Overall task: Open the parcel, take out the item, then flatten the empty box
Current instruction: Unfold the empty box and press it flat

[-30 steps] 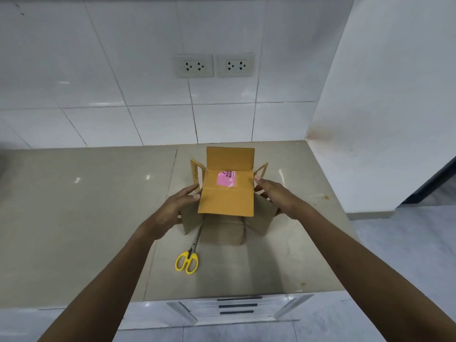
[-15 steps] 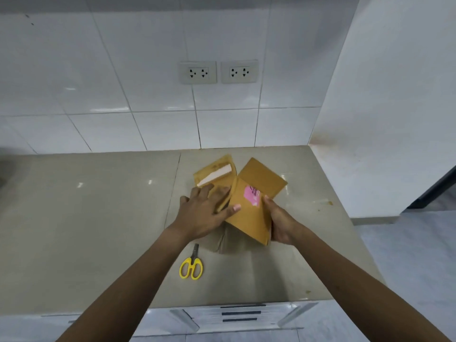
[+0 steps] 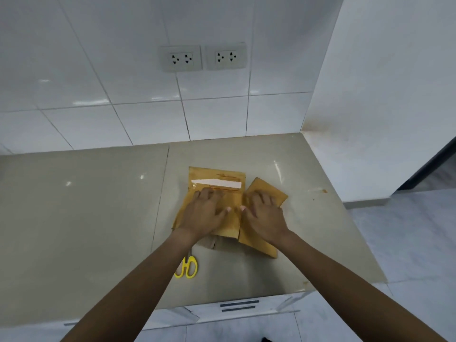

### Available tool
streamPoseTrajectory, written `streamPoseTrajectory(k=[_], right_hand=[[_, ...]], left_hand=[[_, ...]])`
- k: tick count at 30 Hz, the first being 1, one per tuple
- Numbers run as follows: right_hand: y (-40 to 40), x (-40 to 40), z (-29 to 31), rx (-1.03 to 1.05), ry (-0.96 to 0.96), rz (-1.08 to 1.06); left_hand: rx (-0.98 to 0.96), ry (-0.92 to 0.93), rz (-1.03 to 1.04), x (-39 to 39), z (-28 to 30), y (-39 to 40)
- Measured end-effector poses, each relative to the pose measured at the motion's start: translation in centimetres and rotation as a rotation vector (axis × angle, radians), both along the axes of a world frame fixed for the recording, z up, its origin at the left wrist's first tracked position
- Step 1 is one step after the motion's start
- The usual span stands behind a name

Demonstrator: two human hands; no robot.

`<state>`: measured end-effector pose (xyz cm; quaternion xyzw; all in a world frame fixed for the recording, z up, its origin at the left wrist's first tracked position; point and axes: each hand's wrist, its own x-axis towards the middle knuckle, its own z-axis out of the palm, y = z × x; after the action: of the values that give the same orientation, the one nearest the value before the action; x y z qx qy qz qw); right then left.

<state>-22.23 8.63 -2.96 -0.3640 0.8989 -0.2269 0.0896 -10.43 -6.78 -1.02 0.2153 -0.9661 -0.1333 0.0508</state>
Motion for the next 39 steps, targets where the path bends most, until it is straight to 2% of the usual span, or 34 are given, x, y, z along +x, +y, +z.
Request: streamPoseTrajectory(k=[2,5,15,22,26,28,31,33,34,35,37,38,39], right_hand=[[-0.8,0.2,-0.9,0.051,-0.061,0.032],[-2.2,0.4,-2.4,0.047,-0.032,-0.02],[-5.9,0.1,-7.1,0.322,0.017,0.022],[-5.6,0.5,-9.8,0.355,0.187,0.012],[-5.7,0.3,-10.1,0.36,0.202,0.024],[-5.8,0.2,-9.8,0.389,0.177,0.03],[-5.9,-0.1,-8.5,0.383,0.097,0.048],[-5.5,-0.1,-7.2,0.241,-0.02,-0.046],[-5.0,-0.1,-6.7,0.112,-0.055,-0.145],[-4.2,0.0,-6.1,-0.035,-0.05,-0.278],[-2.4,0.2,-5.4,-0.206,0.001,-0.577],[-1.6,0.4,-5.3,-0.192,-0.013,-0.685],[-1.0,0.5,-5.4,-0.136,-0.051,-0.746]], left_hand=[[-0.071,-0.029,-0.026,-0.6,-0.7,-0.9],[-0.188,-0.139,-0.053,-1.3,-2.1,-2.2],[-0.023,-0.347,-0.083,-1.2,-7.8,-5.5],[-0.202,-0.233,-0.09,-0.6,-10.2,-5.4],[-0.217,-0.18,-0.107,-0.7,-11.2,-5.8],[-0.202,-0.218,-0.102,-0.8,-11.0,-5.9],[-0.125,-0.331,-0.107,-1.2,-10.0,-5.9],[0.1,-0.338,-0.071,-1.7,-8.9,-6.6],[0.262,-0.242,-0.031,-1.9,-8.1,-7.1],[0.419,-0.054,0.029,-1.9,-7.4,-7.7],[0.581,0.293,0.292,-1.5,-6.3,-8.6],[0.583,0.329,0.464,-1.2,-6.0,-9.0],[0.58,0.266,0.615,-0.9,-5.8,-9.2]])
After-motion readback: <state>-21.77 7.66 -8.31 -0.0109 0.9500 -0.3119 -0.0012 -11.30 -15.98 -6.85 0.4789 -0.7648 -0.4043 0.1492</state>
